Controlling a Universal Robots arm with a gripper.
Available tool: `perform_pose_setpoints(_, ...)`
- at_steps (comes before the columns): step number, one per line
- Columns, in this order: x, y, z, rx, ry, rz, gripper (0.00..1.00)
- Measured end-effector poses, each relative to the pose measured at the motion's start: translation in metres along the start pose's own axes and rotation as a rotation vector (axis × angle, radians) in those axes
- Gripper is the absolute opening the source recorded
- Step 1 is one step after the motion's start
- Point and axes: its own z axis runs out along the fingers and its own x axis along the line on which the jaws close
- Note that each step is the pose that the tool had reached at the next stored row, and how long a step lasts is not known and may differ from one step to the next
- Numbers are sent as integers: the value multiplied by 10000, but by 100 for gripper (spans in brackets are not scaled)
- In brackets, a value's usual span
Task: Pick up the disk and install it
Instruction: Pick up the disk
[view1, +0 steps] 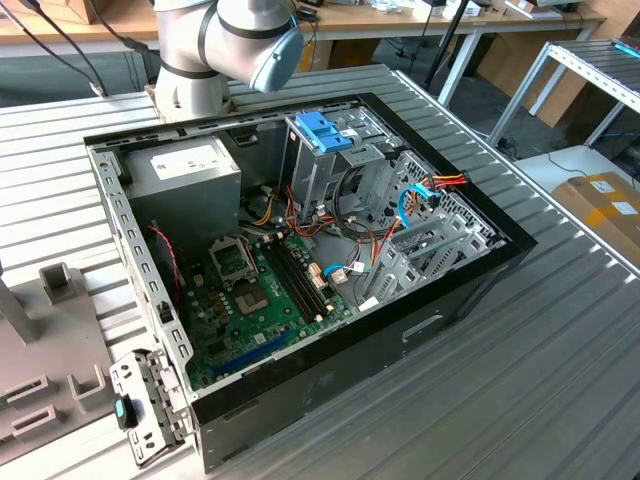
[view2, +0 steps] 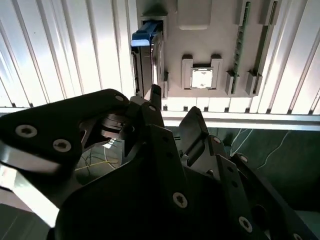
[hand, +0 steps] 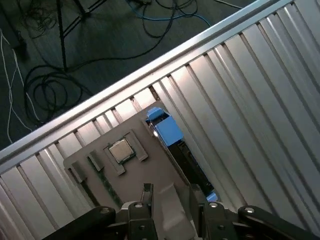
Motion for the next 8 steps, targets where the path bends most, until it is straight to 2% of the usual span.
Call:
perform_pose_setpoints(2,0,0,5,-13,20,-501,42)
perform_pose_setpoints(6,1,-1,18,-51,78,-1873,42)
perform_pose_setpoints(7,1,-1,26,-69,107,-2542,42)
perform_pose_setpoints(8,1,-1,30,-80,123,-2917,42)
